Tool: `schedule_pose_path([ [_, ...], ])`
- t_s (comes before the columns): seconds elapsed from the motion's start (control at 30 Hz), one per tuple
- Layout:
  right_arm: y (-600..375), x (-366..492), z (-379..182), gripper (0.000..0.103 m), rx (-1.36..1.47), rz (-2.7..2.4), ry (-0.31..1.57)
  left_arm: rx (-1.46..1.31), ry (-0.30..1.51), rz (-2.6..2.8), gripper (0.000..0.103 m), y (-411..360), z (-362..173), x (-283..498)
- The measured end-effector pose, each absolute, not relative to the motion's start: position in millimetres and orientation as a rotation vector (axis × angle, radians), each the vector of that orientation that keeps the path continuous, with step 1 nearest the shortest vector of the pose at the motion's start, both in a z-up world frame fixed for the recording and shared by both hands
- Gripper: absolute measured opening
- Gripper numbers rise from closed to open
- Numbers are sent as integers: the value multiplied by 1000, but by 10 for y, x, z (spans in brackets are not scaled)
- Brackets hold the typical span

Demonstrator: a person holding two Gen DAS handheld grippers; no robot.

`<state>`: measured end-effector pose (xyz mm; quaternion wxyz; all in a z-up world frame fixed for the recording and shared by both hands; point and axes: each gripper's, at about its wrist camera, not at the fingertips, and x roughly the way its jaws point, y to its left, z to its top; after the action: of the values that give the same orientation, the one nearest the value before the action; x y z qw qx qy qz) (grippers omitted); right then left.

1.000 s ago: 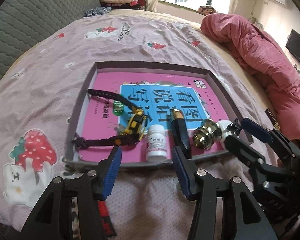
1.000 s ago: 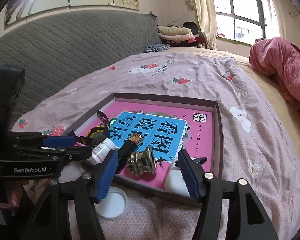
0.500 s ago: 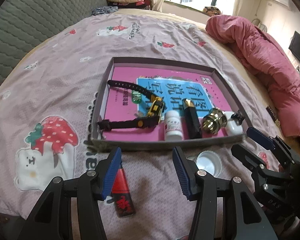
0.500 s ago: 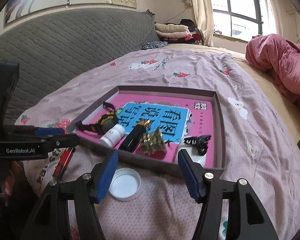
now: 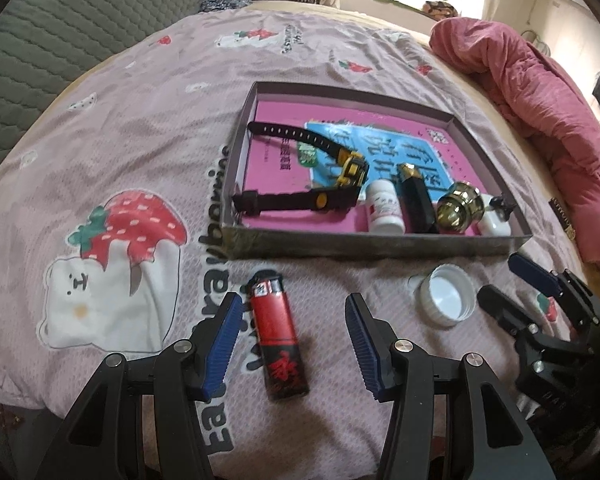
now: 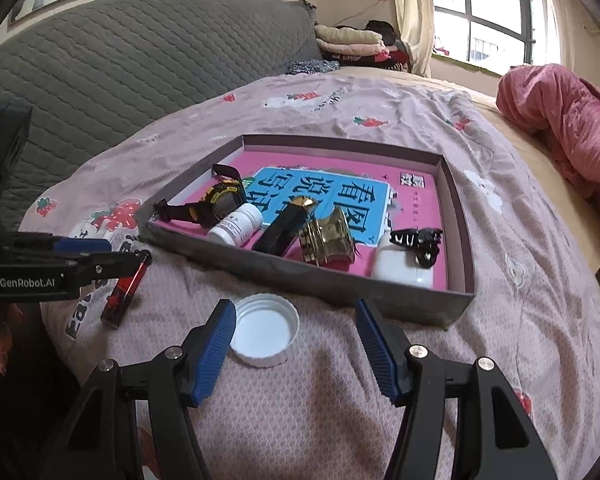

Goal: Organize rigid objects
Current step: 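Close left tool on the red lighter while right tool closes on the white bottle cap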

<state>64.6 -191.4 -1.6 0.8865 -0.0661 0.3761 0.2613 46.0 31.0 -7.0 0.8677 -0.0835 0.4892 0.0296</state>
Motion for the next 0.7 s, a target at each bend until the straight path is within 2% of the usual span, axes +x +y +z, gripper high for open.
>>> schedule_pose_path([
  [0.7, -1702, 582, -235, 62, -231, 554, 830, -229, 1091, 102, 55, 447, -340, 402],
])
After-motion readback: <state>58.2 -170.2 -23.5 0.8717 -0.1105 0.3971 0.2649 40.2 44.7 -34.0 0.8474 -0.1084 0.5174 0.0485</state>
